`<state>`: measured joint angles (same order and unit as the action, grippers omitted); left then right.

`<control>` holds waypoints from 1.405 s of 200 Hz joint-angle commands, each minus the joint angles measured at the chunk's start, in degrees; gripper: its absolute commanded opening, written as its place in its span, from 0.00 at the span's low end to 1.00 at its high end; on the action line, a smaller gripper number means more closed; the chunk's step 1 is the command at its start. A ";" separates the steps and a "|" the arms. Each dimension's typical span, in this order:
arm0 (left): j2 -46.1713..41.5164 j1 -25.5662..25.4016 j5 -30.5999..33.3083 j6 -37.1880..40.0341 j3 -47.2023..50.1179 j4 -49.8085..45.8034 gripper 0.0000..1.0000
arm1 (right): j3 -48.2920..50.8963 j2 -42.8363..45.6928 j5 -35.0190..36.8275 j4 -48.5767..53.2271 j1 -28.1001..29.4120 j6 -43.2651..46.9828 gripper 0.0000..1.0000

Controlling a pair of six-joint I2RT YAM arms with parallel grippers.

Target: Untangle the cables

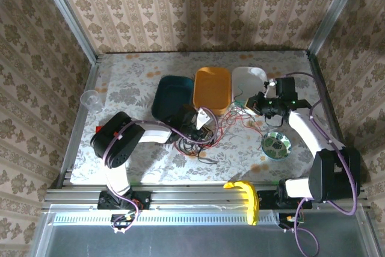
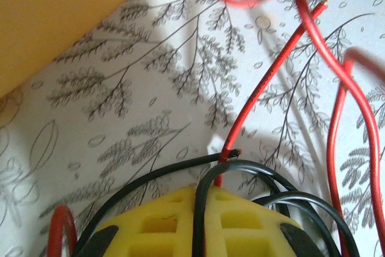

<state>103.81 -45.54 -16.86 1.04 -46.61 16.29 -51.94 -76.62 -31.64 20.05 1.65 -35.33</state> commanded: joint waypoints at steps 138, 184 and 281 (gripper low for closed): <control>-5.72 0.14 -7.61 7.22 -12.73 -7.65 0.57 | 1.32 2.56 -11.63 0.60 4.99 5.15 0.00; 0.34 0.03 -10.96 5.56 -17.25 -6.20 0.41 | 0.83 3.13 -14.30 -0.67 4.94 4.28 0.00; 2.09 0.11 -7.12 2.85 -12.90 -4.08 0.00 | 4.24 9.58 -4.93 -3.68 -2.42 -1.25 0.00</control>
<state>106.10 -45.39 -26.13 4.08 -62.39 14.39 -49.25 -72.07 -42.17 19.68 3.44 -32.82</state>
